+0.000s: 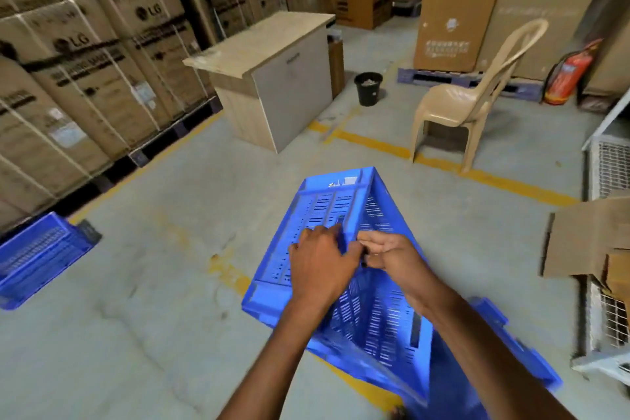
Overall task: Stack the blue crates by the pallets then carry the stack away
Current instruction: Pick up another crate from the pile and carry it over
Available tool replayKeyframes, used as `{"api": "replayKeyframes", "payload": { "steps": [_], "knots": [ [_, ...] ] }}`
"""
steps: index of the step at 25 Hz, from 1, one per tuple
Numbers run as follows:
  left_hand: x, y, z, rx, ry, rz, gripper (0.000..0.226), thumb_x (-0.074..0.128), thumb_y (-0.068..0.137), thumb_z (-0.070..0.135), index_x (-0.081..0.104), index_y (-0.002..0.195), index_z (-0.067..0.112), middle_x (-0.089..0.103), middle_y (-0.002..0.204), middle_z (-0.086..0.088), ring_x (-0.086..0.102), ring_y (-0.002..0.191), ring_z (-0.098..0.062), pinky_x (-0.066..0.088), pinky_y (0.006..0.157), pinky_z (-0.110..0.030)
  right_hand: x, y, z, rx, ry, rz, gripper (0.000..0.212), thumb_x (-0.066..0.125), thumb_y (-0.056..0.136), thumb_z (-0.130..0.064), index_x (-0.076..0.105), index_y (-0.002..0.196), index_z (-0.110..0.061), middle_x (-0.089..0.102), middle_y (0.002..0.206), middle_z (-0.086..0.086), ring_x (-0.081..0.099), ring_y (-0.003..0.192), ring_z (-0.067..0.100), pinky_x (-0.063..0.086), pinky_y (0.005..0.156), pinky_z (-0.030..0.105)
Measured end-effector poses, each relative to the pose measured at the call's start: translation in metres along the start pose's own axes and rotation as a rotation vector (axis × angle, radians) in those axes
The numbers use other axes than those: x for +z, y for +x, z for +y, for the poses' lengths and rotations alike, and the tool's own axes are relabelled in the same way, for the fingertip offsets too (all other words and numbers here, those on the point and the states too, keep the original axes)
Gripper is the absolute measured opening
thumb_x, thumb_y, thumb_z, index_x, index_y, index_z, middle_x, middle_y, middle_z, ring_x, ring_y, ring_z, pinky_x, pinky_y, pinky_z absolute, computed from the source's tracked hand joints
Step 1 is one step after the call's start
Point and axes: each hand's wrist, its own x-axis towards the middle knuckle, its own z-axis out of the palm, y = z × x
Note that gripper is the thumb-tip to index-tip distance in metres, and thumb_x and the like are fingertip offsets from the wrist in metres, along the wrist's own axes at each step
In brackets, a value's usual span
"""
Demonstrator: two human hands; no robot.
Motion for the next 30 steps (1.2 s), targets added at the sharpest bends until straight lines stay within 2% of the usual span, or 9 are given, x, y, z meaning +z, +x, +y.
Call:
{"api": "replayKeyframes", "payload": {
  "steps": [3,7,11,18,20,22,24,28,30],
  "knots": [
    [-0.032,-0.021,-0.03,-0.017,0.046,0.014,0.045,0.052,0.089,0.043,0.053,0.126,0.018,0.057,0.114,-0.009,0.059,0.107,-0.032,0.045,0.082,-0.04,0.051,-0.011,-0.018,-0.019,-0.009,-0.065,0.056,0.037,0.083,0.023,0.068,0.091,-0.024,0.076,0.079,-0.016,0.07,0.076,-0.007,0.051,0.068,0.008],
    [-0.073,-0.037,-0.063,-0.087,0.101,0.113,0.033,0.051,0.091,0.034,0.049,0.117,0.014,0.058,0.114,-0.011,0.061,0.103,-0.034,0.044,0.077,-0.039,0.107,-0.005,-0.033,0.0,-0.042,-0.156,0.063,0.036,0.078,0.026,0.064,0.116,-0.015,0.071,0.096,-0.008,0.067,0.087,-0.004,0.05,0.067,0.008],
    [-0.109,-0.03,-0.094,-0.163,0.115,0.155,0.028,0.049,0.091,0.025,0.047,0.116,0.011,0.058,0.118,-0.014,0.059,0.107,-0.037,0.043,0.081,-0.041,0.158,0.012,-0.053,-0.023,-0.057,-0.247,0.065,0.032,0.072,0.028,0.067,0.096,-0.021,0.076,0.078,-0.017,0.071,0.079,-0.005,0.051,0.07,0.01],
    [-0.167,-0.002,-0.161,-0.347,0.368,0.2,0.025,0.047,0.093,0.011,0.049,0.117,0.01,0.065,0.114,-0.013,0.064,0.105,-0.036,0.046,0.075,-0.04,0.249,0.074,-0.069,-0.032,-0.066,-0.465,0.063,0.034,0.074,0.027,0.069,0.09,-0.023,0.077,0.084,-0.013,0.072,0.085,-0.002,0.052,0.072,0.01],
    [-0.186,0.005,-0.182,-0.431,0.302,0.237,0.019,0.051,0.091,0.015,0.052,0.11,0.009,0.067,0.109,-0.016,0.062,0.105,-0.039,0.04,0.069,-0.039,0.275,0.089,-0.074,-0.043,-0.08,-0.535,0.064,0.035,0.073,0.027,0.071,0.093,-0.022,0.077,0.088,-0.013,0.071,0.089,-0.002,0.051,0.076,0.01],
    [-0.202,0.009,-0.208,-0.474,0.213,0.323,0.02,0.057,0.088,0.018,0.053,0.106,0.01,0.067,0.106,-0.016,0.061,0.104,-0.04,0.037,0.067,-0.039,0.301,0.103,-0.077,-0.042,-0.086,-0.588,0.067,0.037,0.071,0.026,0.07,0.113,-0.014,0.076,0.1,-0.009,0.07,0.096,0.001,0.051,0.082,0.013],
    [-0.218,0.009,-0.233,-0.518,0.068,0.396,0.038,0.065,0.085,0.018,0.052,0.12,0.013,0.068,0.112,-0.012,0.062,0.106,-0.036,0.044,0.074,-0.039,0.327,0.114,-0.08,-0.044,-0.063,-0.617,0.072,0.038,0.069,0.027,0.063,0.124,-0.011,0.074,0.108,-0.003,0.071,0.099,0.005,0.052,0.086,0.017],
    [-0.253,0.005,-0.283,-0.609,-0.504,0.412,0.064,0.075,0.078,0.0,0.043,0.132,0.012,0.063,0.107,-0.006,0.063,0.084,-0.014,0.051,0.067,-0.023,0.374,0.131,-0.079,0.007,0.036,-0.655,0.074,0.038,0.068,0.027,0.058,0.131,-0.007,0.073,0.112,0.003,0.072,0.098,0.008,0.053,0.08,0.016],
    [-0.266,0.006,-0.302,-0.637,-0.302,0.385,0.053,0.073,0.08,0.009,0.049,0.127,0.011,0.064,0.107,-0.008,0.063,0.09,-0.02,0.05,0.075,-0.027,0.4,0.132,-0.077,0.002,0.017,-0.676,0.075,0.037,0.067,0.027,0.058,0.133,-0.004,0.071,0.118,0.007,0.071,0.102,0.008,0.052,0.076,0.014]
  ]
}}
